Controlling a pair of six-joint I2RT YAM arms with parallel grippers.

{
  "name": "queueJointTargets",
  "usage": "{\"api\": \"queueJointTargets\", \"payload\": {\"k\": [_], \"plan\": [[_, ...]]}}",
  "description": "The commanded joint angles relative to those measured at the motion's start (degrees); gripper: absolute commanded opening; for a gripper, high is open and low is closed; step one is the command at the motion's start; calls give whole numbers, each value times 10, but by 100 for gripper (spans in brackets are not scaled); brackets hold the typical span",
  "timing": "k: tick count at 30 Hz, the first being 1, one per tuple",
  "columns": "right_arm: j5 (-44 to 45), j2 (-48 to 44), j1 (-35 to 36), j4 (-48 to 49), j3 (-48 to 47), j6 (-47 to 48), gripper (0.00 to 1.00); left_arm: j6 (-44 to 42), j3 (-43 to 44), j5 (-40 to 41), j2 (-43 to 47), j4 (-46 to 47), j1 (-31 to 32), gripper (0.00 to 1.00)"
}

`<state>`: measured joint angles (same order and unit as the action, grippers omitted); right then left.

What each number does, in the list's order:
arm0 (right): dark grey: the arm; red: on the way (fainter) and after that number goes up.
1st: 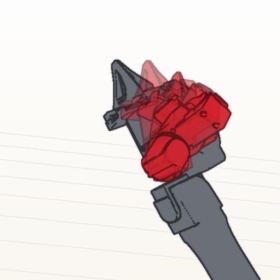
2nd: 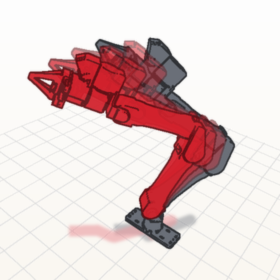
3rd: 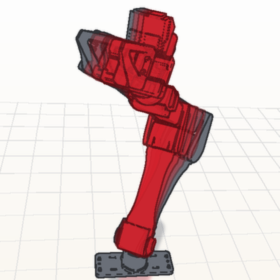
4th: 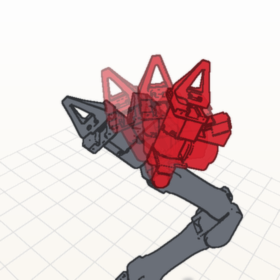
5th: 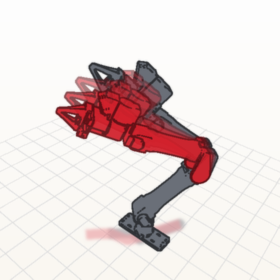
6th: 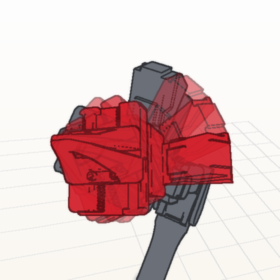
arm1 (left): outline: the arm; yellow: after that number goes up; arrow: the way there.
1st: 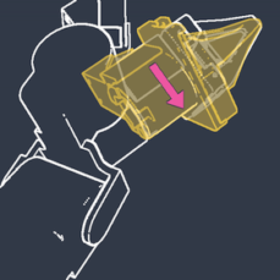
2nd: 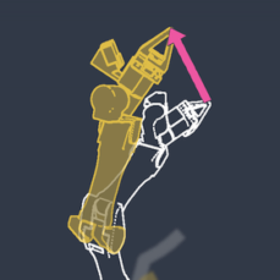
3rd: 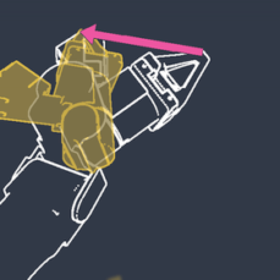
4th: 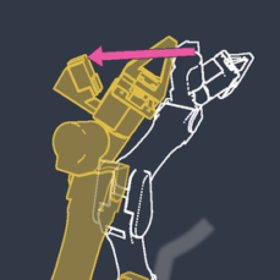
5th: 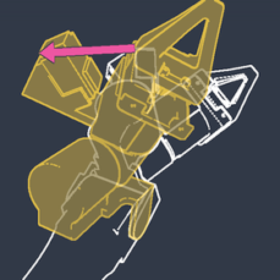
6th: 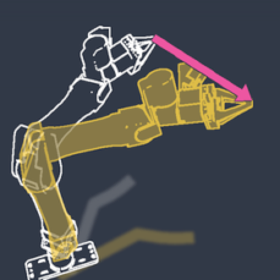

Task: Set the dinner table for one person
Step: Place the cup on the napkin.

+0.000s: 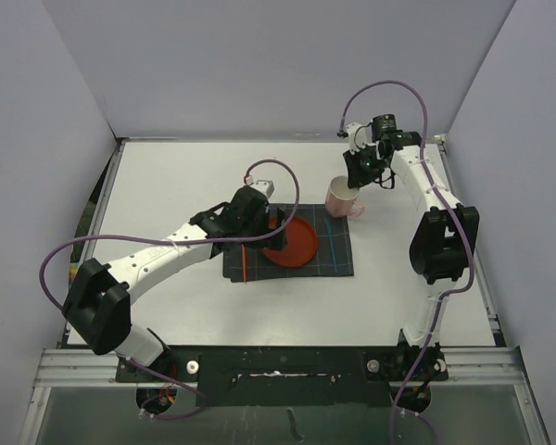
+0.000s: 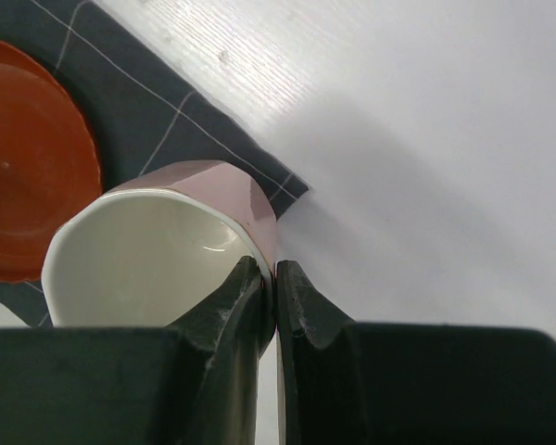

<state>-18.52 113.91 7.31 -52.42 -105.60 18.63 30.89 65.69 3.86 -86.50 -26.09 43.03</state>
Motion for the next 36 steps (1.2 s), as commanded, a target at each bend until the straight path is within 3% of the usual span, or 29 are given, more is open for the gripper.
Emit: {"api": "queueJointTargets", "payload": {"k": [1,24,36], "plan": [[-17,-1,-1,24,-50,-9,0,4,-12,16,29,8,-1,94],[1,69,32,24,-85,-13,0,32,-79,20,50,30,-3,95],[9,58,44,45,-45,-11,0,31,-83,18,57,22,-4,96]]}}
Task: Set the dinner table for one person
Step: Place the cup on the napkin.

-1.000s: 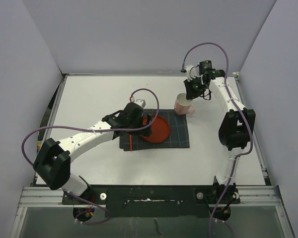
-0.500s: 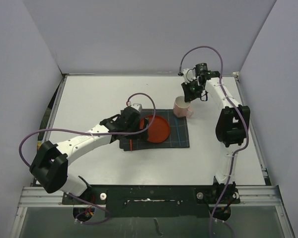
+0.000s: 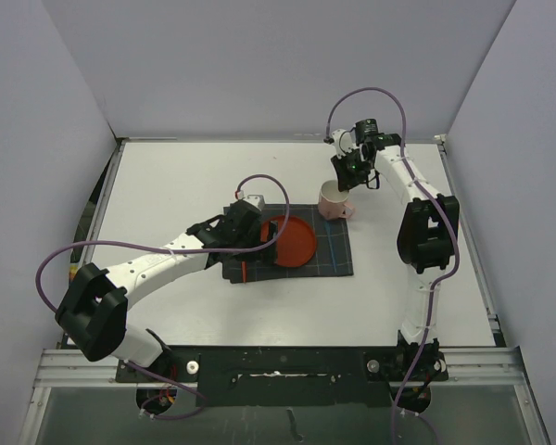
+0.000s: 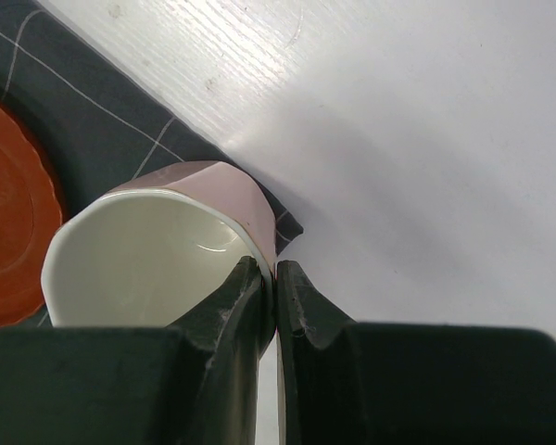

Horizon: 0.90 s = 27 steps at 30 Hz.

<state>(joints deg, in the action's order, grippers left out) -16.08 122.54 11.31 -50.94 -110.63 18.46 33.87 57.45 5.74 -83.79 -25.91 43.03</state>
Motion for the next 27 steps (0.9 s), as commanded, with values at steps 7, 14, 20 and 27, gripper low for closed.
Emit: {"api": "queueJointTargets", "payload": {"k": [7,14,20,27], "plan": [[-15,-45,10,36,30,-14,0,5,-5,-4,32,23,-6,96],[-3,-53,19,35,46,-17,8,11,-8,-6,38,24,-6,96],[-1,-64,21,40,61,-21,0,9,-2,-3,40,21,-6,96],[17,-101,24,66,109,-23,0,-1,5,-6,32,21,-7,96]]}}
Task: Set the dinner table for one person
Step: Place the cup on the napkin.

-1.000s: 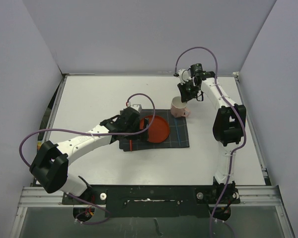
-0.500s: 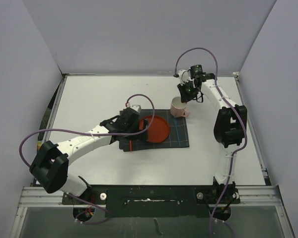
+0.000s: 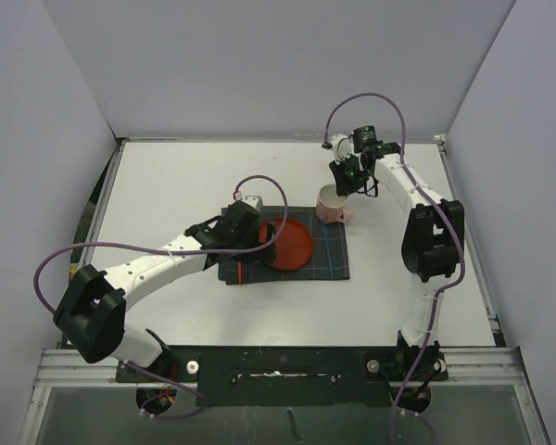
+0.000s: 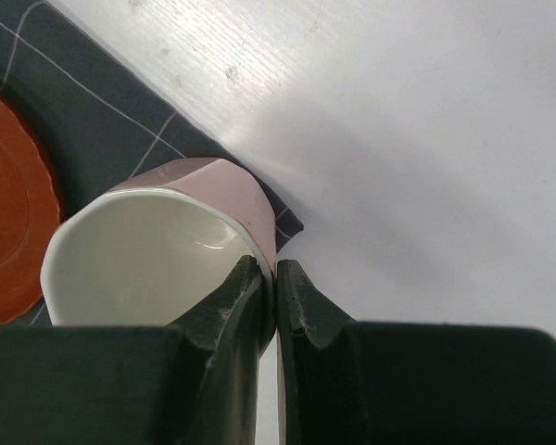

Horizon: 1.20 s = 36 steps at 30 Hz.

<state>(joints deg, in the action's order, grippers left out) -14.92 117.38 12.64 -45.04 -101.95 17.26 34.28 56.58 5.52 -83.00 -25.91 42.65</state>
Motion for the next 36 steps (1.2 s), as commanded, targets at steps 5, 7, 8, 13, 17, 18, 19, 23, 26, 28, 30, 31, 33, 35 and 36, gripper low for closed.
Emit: {"api": "queueJointTargets", "payload": {"k": [5,7,8,13,17,18,19,23,26,28,30,31,33,35,36], "plan": [[36,-64,10,14,39,4,0,-24,32,-11,6,5,-21,96],[50,-69,9,17,40,9,0,-29,40,-21,0,0,-32,96],[55,-71,8,20,40,10,0,-31,42,-26,-1,0,-36,96],[65,-66,-1,23,30,13,0,-40,46,-39,1,-1,-51,96],[67,-53,-2,20,17,14,8,-45,47,-46,2,-4,-58,96],[67,-50,-2,19,14,13,11,-46,47,-47,2,-4,-60,96],[67,-48,-2,18,10,12,14,-47,48,-48,2,-4,-61,96],[65,-38,-3,13,-2,8,29,-48,48,-50,3,-5,-64,96],[61,-32,-2,8,-9,8,36,-48,45,-51,3,-4,-65,96],[58,-32,-2,7,-10,8,36,-48,44,-51,3,-3,-65,96],[56,-32,-2,8,-12,8,37,-47,44,-52,2,-1,-65,96],[56,-33,-2,7,-14,8,37,-46,45,-53,1,0,-66,96],[55,-34,-2,8,-16,8,37,-44,46,-54,0,1,-66,96],[50,-36,-2,8,-20,8,37,-44,49,-54,-1,0,-66,96],[47,-39,-2,8,-24,8,38,-44,51,-54,-1,-1,-66,96]]}}
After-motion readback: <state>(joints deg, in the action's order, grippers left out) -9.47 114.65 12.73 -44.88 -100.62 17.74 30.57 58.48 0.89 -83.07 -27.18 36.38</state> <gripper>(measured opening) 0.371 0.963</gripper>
